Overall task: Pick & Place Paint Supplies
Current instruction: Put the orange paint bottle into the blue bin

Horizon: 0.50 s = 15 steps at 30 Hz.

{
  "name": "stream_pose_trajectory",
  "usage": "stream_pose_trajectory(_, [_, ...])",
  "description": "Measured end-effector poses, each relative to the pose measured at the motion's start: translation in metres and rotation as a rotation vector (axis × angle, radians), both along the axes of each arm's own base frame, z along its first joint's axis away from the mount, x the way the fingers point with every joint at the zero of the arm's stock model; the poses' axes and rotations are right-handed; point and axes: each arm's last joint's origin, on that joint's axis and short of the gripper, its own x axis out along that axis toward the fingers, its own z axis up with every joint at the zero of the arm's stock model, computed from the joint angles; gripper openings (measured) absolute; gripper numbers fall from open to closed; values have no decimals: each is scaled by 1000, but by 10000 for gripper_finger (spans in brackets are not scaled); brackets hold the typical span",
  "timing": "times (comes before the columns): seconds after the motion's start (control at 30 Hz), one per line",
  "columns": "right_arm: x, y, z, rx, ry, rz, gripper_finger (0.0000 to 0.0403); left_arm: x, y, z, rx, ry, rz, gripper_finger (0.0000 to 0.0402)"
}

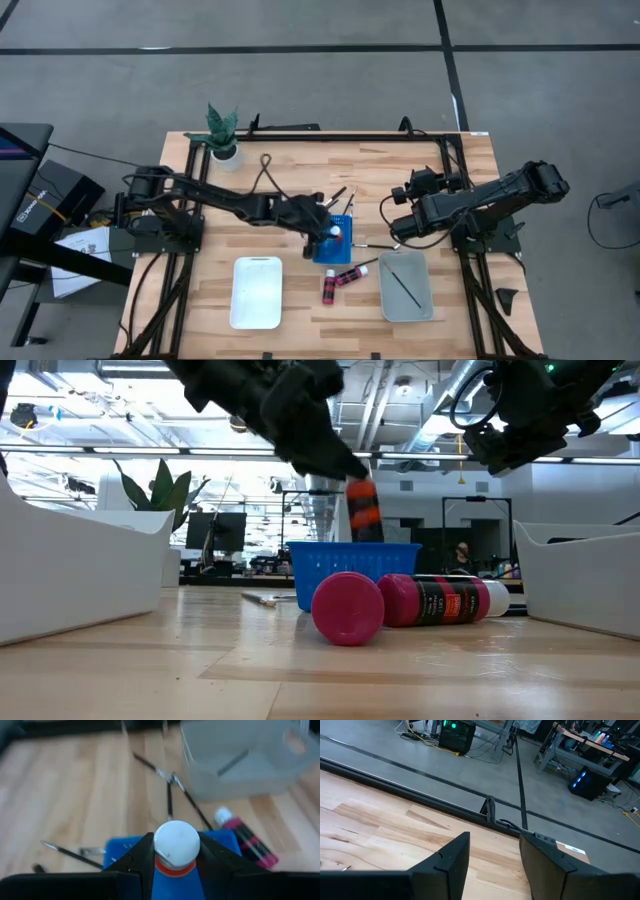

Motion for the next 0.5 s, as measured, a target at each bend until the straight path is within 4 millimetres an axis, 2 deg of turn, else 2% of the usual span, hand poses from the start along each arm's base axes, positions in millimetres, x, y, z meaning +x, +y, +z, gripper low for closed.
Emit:
stream_pose_trajectory(0.23, [0, 0, 0, 0, 3, 1, 168, 8, -2, -23, -11, 83, 14, 105])
stream_pose_trajectory(0.5, [0, 0, 0, 0, 2, 1, 168, 8, -2, -24, -7, 94, 24, 112])
